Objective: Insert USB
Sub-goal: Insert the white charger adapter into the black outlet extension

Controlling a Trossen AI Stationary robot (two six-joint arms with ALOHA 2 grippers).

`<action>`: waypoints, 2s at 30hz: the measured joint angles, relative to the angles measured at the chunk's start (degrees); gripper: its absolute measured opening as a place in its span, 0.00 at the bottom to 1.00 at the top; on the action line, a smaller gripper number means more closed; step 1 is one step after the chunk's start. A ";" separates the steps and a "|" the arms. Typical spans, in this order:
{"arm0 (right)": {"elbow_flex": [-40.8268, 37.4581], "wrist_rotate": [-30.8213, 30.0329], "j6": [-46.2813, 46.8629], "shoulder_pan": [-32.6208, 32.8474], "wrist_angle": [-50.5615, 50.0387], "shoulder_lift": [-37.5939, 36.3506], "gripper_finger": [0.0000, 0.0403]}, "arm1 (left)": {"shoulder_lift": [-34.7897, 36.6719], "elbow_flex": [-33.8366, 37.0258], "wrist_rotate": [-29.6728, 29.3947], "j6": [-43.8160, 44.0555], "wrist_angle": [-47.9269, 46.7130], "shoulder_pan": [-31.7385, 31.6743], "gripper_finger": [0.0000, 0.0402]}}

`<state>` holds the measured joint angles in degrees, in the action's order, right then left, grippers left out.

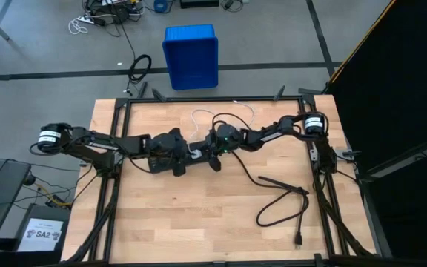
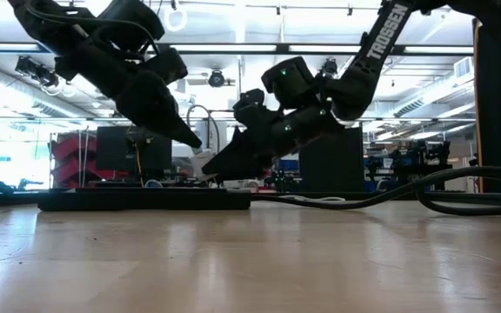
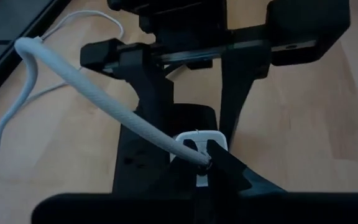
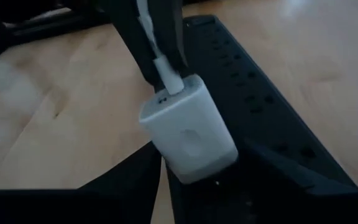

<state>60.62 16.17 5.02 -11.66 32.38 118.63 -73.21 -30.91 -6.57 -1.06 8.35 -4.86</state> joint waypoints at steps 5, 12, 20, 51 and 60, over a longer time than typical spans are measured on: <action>0.00 -0.03 -1.03 0.02 -1.35 -1.07 0.48 | -1.31 -0.93 0.02 0.75 -0.73 -0.02 0.00; 0.02 0.05 -1.61 0.04 -2.12 -1.22 0.48 | -2.86 -3.03 0.53 0.85 -2.68 -0.07 0.00; 0.13 -3.34 -1.96 0.91 -7.37 -5.68 0.46 | -3.13 -5.64 1.70 0.16 -7.33 -1.06 0.00; 0.15 -17.89 -3.90 5.27 -27.09 -13.88 0.32 | -12.85 -12.02 5.75 -0.15 -9.02 -6.08 0.00; 0.15 -17.74 -2.03 5.27 -26.05 -13.88 0.31 | -12.92 -7.82 6.00 1.50 -2.88 -6.29 0.00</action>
<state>60.77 -1.56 2.98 -6.39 6.33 104.75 -86.13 -38.72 -0.57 0.44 5.47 -11.16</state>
